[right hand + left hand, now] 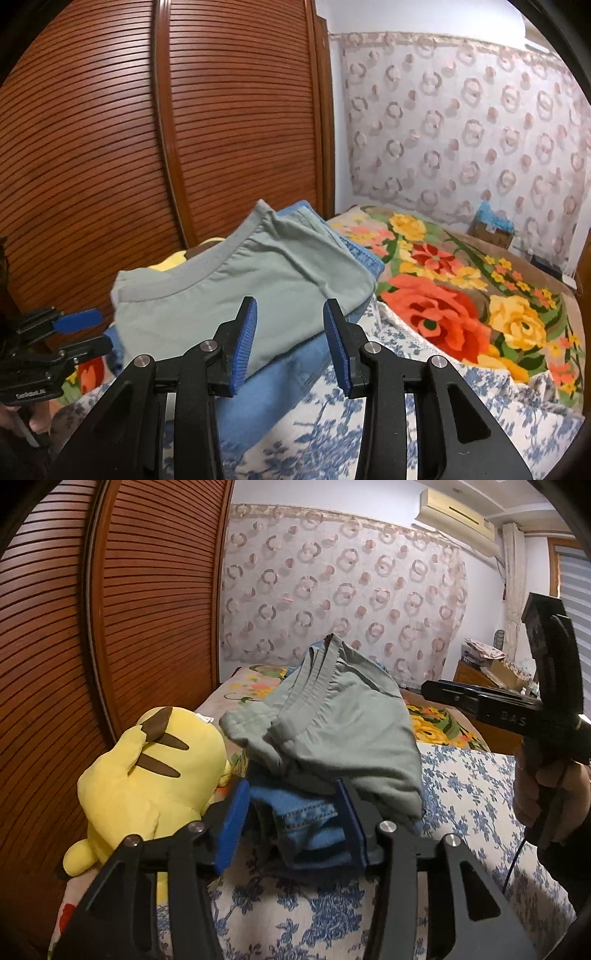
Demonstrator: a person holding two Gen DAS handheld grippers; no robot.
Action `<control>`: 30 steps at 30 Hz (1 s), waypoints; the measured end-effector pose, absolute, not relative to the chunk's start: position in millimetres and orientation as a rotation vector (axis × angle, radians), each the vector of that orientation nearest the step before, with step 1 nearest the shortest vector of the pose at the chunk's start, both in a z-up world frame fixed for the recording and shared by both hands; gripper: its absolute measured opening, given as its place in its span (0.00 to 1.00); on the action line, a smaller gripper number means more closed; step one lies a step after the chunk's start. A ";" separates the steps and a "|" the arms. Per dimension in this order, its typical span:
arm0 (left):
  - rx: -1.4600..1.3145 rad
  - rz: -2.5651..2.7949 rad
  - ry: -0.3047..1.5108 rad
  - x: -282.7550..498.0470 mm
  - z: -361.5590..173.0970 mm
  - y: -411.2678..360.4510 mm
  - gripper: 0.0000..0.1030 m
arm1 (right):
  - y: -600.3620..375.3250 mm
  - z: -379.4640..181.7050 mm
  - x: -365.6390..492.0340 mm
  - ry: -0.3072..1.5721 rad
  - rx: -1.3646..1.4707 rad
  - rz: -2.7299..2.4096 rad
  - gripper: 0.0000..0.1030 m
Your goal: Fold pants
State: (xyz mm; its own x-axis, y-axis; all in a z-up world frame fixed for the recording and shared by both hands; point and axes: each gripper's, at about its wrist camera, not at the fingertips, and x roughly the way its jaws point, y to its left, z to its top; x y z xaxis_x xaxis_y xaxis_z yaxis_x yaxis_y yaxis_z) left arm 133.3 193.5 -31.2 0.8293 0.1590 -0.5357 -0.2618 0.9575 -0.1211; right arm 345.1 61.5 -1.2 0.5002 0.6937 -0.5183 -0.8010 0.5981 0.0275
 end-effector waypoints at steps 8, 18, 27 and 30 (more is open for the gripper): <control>-0.166 0.218 0.550 114.3 -25.3 176.8 0.47 | 40.2 -1.6 309.8 0.514 -0.212 0.899 0.50; -0.135 0.224 0.548 88.7 -20.3 160.5 0.49 | 12.9 1.3 261.3 0.461 -0.236 0.817 0.54; -0.119 0.213 0.518 64.4 -11.2 150.4 0.50 | 3.6 1.1 226.6 0.460 -0.203 0.863 0.63; -0.130 0.224 0.516 57.3 -8.9 149.9 0.53 | 1.9 0.5 217.8 0.458 -0.187 0.860 0.73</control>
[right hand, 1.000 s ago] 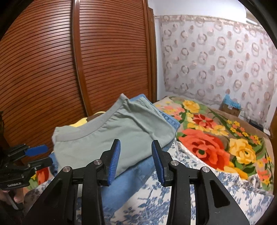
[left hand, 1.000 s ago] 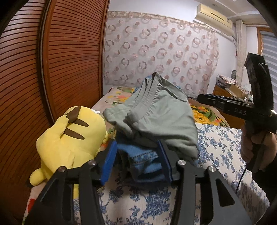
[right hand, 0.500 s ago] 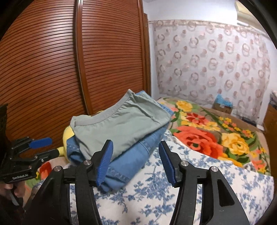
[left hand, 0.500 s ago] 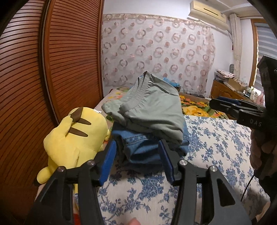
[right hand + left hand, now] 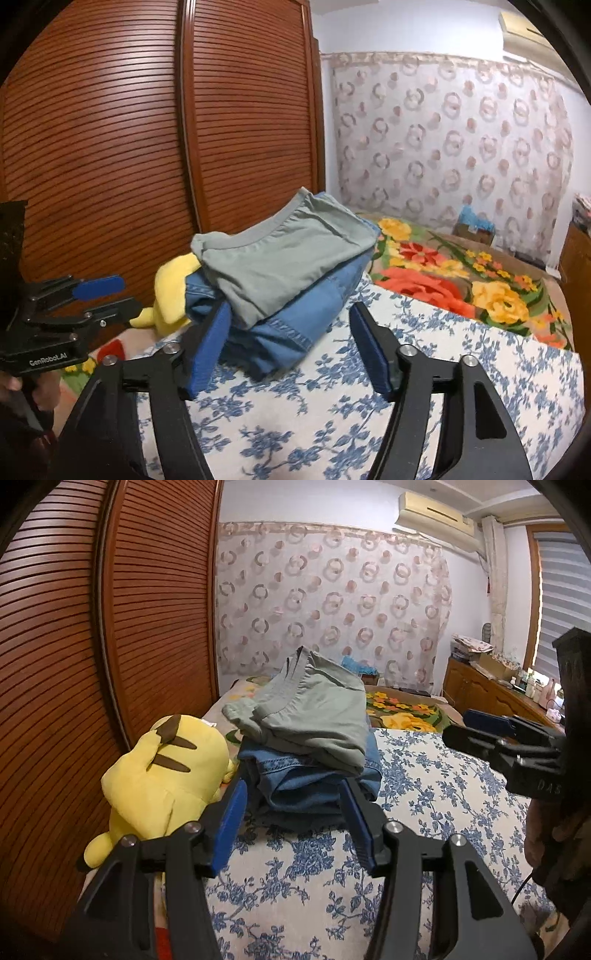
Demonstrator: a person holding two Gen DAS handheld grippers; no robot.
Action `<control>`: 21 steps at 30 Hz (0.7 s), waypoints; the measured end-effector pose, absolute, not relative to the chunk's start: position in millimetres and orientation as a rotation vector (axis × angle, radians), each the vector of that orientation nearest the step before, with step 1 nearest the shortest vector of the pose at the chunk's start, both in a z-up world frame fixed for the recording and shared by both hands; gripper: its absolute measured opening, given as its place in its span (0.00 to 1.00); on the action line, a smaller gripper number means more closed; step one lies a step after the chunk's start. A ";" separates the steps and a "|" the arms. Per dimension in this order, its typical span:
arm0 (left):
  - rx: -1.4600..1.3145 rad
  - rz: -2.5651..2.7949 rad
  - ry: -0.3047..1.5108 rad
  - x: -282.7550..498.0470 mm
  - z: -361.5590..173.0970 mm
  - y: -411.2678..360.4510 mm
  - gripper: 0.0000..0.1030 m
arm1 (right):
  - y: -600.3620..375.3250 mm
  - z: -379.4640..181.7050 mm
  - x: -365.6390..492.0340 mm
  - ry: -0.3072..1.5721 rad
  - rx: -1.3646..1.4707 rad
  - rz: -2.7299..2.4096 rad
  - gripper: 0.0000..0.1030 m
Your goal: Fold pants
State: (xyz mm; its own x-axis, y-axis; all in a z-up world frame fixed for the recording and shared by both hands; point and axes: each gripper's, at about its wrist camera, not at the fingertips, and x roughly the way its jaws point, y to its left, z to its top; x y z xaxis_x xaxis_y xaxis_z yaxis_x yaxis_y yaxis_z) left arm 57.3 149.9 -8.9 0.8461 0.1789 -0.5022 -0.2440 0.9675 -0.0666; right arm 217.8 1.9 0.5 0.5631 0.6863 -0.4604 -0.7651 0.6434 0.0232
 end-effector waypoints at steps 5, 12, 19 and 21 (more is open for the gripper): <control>-0.135 0.256 0.518 47.0 -9.4 150.1 0.57 | -1.2 -0.8 209.4 0.468 -0.158 0.855 0.81; -0.134 0.263 0.528 36.4 -13.2 147.4 0.58 | -8.8 -1.1 194.8 0.443 -0.143 0.842 0.82; -0.117 0.248 0.539 28.6 -19.2 135.0 0.59 | -20.0 -7.3 175.4 0.456 -0.142 0.819 0.82; -0.117 0.241 0.541 26.3 -19.8 131.6 0.59 | -24.5 -10.0 170.5 0.464 -0.135 0.815 0.82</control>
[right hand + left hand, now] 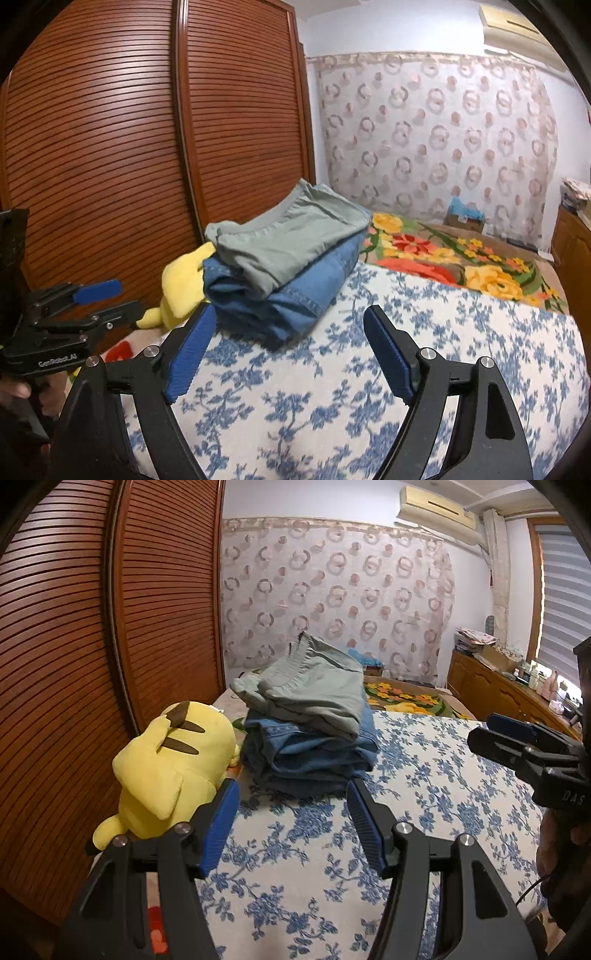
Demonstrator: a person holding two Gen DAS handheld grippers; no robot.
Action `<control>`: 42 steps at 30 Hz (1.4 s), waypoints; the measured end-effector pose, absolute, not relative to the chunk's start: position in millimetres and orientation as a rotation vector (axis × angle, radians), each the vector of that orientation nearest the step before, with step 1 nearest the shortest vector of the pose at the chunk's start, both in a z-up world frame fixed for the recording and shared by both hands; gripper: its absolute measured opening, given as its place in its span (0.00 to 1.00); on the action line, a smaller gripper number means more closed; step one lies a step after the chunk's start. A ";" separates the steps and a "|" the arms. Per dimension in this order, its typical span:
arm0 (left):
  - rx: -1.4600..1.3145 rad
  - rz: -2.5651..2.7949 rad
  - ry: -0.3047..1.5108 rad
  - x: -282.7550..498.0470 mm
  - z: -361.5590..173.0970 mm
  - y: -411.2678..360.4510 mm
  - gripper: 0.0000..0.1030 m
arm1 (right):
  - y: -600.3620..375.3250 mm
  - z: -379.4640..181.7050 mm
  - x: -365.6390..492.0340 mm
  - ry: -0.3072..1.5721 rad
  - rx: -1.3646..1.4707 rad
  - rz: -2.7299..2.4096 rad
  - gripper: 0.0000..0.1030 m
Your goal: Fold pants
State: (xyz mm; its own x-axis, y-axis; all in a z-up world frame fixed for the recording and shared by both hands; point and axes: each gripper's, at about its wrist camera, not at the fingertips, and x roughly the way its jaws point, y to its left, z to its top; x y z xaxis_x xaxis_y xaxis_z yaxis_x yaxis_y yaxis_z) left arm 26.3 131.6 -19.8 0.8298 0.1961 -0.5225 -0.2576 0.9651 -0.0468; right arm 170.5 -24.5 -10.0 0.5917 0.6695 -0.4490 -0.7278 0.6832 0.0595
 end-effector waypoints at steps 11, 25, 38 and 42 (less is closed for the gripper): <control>-0.100 0.168 0.556 19.9 -22.6 92.9 0.60 | -75.8 -16.8 148.3 0.511 -0.089 0.706 0.88; -0.053 0.028 0.565 33.1 -13.6 18.4 0.60 | -154.2 -10.6 117.6 0.478 -0.055 0.543 0.88; -0.005 -0.049 0.559 45.5 1.1 -37.2 0.60 | -214.6 -9.3 110.9 0.470 -0.016 0.429 0.88; 0.007 -0.063 0.562 48.8 3.1 -46.7 0.60 | -226.3 -9.5 111.1 0.469 -0.010 0.408 0.88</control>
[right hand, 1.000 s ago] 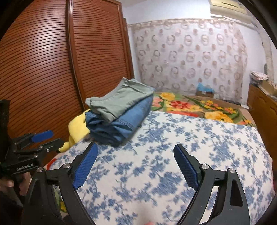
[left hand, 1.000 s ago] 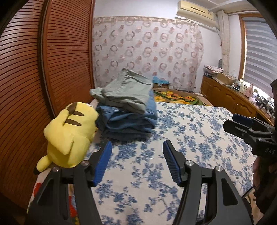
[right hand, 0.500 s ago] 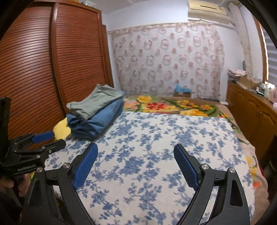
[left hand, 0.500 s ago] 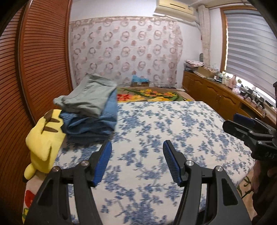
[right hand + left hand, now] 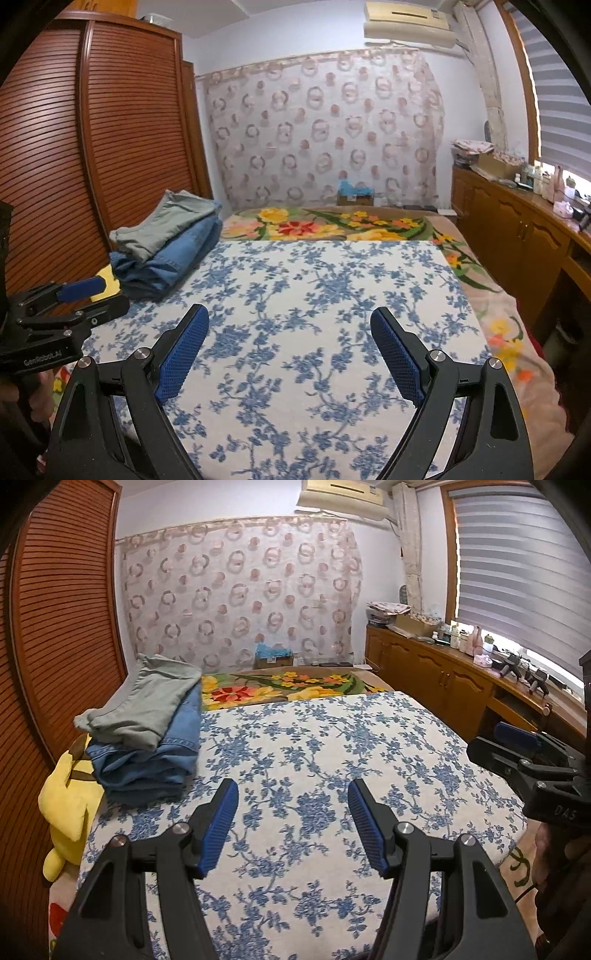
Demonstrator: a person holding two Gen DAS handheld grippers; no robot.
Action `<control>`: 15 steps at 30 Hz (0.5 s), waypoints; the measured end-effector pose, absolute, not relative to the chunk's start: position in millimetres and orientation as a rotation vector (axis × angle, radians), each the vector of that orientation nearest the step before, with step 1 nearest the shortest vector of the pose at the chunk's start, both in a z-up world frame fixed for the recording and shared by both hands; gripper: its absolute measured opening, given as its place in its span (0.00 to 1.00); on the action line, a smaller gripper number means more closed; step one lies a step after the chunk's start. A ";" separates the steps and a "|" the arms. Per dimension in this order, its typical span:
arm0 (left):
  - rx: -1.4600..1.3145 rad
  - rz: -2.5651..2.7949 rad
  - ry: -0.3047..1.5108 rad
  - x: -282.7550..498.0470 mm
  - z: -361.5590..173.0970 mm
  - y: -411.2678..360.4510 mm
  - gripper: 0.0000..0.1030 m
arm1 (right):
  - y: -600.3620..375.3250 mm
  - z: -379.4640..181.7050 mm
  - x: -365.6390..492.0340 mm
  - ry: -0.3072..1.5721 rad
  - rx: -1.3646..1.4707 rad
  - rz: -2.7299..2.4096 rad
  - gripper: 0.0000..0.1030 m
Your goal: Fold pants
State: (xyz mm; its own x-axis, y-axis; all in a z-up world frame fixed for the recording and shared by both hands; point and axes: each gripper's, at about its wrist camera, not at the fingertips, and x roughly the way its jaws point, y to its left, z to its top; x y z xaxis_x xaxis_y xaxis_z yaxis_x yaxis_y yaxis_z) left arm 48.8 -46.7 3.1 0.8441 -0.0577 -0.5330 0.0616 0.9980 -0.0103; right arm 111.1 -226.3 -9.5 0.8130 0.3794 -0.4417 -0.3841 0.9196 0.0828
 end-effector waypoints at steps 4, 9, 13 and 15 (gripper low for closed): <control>0.015 -0.074 0.550 49.2 10.1 -55.1 0.60 | -234.5 -6.6 110.4 0.463 -0.007 0.377 0.88; 0.016 -0.081 0.523 48.3 23.4 -59.0 0.61 | -241.1 2.4 108.7 0.445 0.003 0.349 0.90; 0.016 -0.080 0.506 46.3 32.6 -59.1 0.61 | -241.6 9.3 105.4 0.426 0.001 0.334 0.91; 0.013 -0.079 0.501 45.1 35.8 -57.9 0.61 | -240.9 13.6 103.1 0.417 0.001 0.332 0.91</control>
State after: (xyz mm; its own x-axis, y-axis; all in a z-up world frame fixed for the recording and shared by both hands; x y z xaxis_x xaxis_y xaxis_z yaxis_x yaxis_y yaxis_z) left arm 45.1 -57.9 35.8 0.8743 -0.0724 -0.4800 0.0786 0.9969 -0.0072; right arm 103.1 -240.9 13.6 0.8615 0.3163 -0.3971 -0.3159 0.9463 0.0685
